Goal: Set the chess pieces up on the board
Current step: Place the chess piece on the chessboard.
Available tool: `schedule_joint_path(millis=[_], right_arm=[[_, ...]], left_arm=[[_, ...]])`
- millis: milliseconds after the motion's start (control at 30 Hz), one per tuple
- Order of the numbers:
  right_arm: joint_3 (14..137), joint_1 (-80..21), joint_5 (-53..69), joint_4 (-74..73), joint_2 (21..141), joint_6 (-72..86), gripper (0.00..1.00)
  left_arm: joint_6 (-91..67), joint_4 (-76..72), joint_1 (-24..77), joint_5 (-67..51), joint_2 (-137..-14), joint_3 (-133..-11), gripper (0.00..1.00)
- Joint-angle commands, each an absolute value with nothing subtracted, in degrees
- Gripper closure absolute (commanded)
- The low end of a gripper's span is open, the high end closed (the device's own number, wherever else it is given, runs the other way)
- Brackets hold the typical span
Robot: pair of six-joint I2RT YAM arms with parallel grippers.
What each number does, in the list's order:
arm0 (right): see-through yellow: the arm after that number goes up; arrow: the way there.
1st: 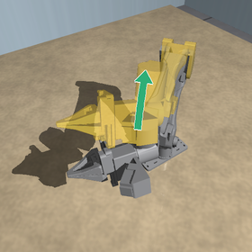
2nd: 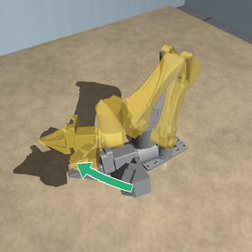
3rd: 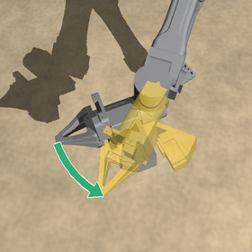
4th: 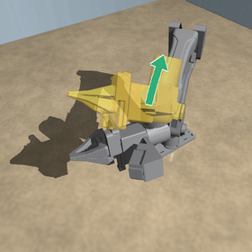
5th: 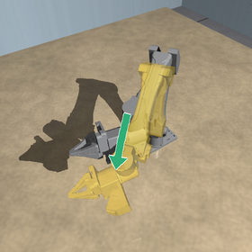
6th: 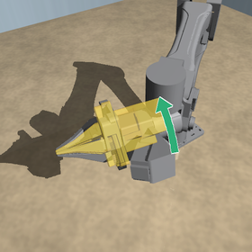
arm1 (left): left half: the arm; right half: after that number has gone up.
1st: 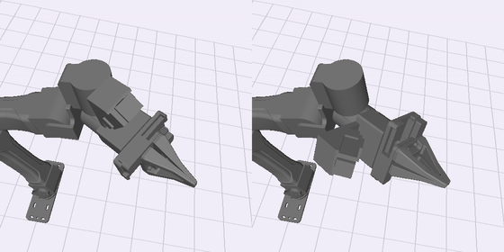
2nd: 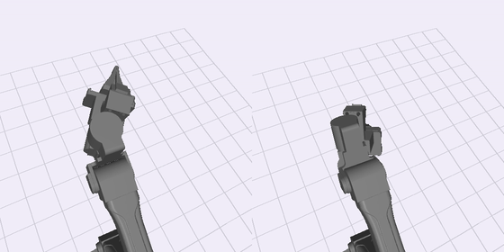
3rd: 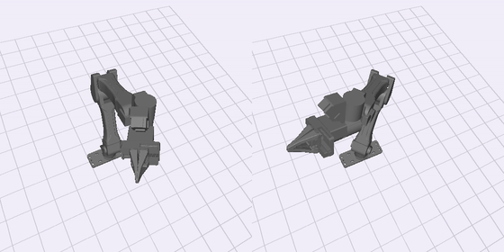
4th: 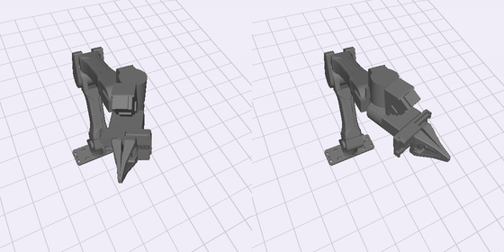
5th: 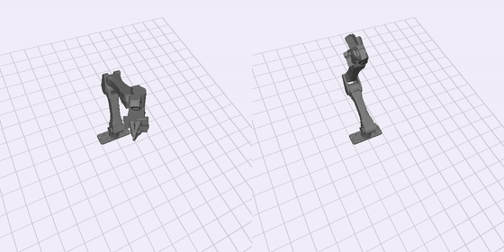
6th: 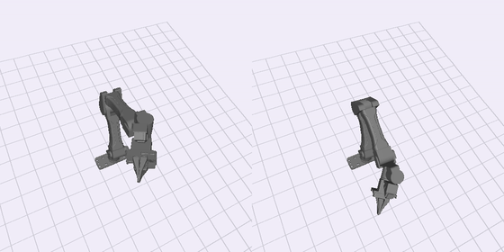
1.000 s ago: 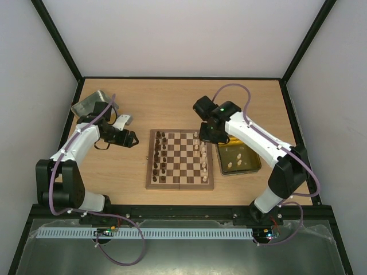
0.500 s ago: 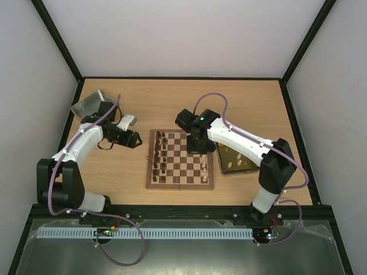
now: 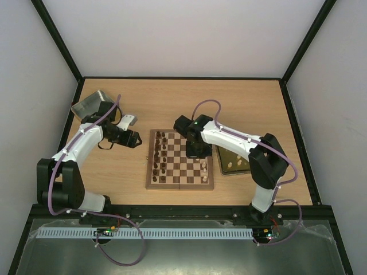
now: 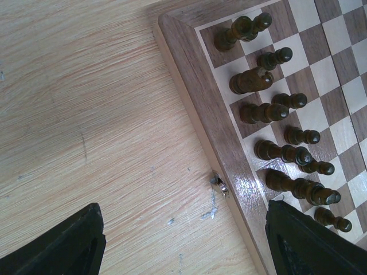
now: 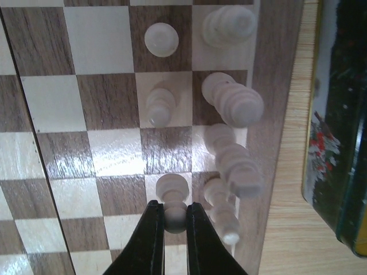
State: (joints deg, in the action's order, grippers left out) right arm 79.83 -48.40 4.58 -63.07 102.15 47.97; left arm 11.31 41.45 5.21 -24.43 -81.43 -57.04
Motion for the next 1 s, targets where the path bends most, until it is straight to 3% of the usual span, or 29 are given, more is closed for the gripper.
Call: schedule_joint_path(millis=[0,700,967], right_arm=[[79.8,-48.6,4.2,-60.7,104.9,47.7,0.97],[80.3,-48.5,3.3,-60.3,107.8,47.6,0.95],[81.6,-48.5,2.8,-61.0,107.7,47.7,0.87]], left_arm=[[11.3,41.7,5.3,-24.5,-81.9,-56.3,0.23],[11.7,41.8,5.3,-25.4,-81.8,-56.3,0.23],[11.9,41.7,5.3,-25.9,-82.0,-56.1,0.23]])
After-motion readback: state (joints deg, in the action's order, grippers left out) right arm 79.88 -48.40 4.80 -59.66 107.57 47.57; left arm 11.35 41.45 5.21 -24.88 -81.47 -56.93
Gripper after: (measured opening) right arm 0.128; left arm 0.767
